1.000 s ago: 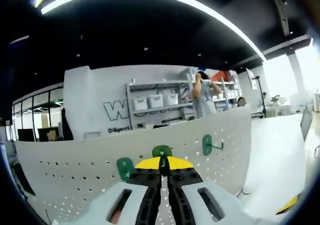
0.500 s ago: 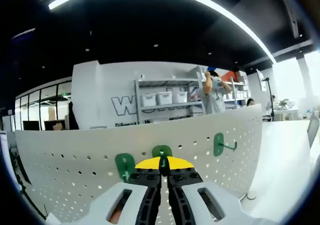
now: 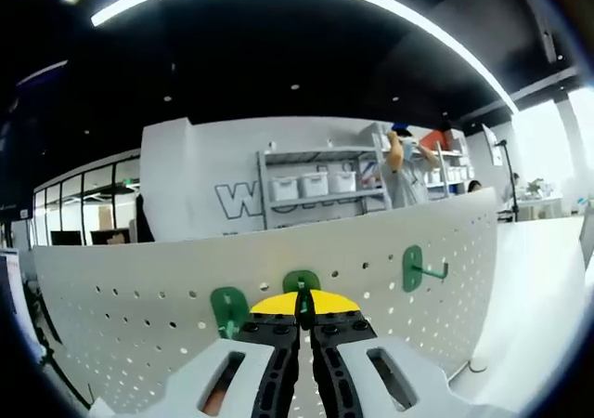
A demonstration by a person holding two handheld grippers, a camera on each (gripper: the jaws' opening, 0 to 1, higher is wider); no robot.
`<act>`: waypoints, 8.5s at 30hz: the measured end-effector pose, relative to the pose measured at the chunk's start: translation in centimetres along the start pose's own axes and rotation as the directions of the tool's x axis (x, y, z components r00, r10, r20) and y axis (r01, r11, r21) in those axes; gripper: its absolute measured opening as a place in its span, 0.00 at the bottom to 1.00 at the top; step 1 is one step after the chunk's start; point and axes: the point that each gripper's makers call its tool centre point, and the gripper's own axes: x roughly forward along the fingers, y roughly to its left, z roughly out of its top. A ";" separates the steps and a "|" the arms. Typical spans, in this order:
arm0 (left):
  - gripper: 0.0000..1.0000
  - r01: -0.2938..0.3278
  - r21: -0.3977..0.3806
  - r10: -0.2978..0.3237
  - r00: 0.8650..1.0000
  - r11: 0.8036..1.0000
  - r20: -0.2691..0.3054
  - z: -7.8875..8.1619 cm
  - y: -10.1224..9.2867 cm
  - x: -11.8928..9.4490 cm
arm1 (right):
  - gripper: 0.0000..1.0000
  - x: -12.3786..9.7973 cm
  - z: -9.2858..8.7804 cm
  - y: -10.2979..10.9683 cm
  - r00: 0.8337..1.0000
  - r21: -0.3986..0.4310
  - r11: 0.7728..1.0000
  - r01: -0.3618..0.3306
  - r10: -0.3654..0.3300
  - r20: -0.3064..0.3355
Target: Insert the hook assembly into the mounting plate slot until the hook locks in place.
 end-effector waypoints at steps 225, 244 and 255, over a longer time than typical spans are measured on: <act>0.01 0.597 -0.178 -0.622 0.760 0.782 -0.185 -7.0 -4.5 -18.7 | 0.39 0.4 4.9 3.5 0.999 -0.147 0.989 -0.023 0.026 0.021; 0.01 0.673 -0.190 -0.699 0.693 0.715 -0.178 -5.3 -8.5 -21.2 | 0.22 0.7 5.0 4.9 0.998 -0.176 0.983 -0.052 0.055 0.011; 0.01 0.684 -0.210 -0.716 0.671 0.698 -0.194 -5.7 -9.5 -21.6 | 0.14 0.4 4.3 4.5 0.999 -0.185 0.982 -0.034 0.034 -0.004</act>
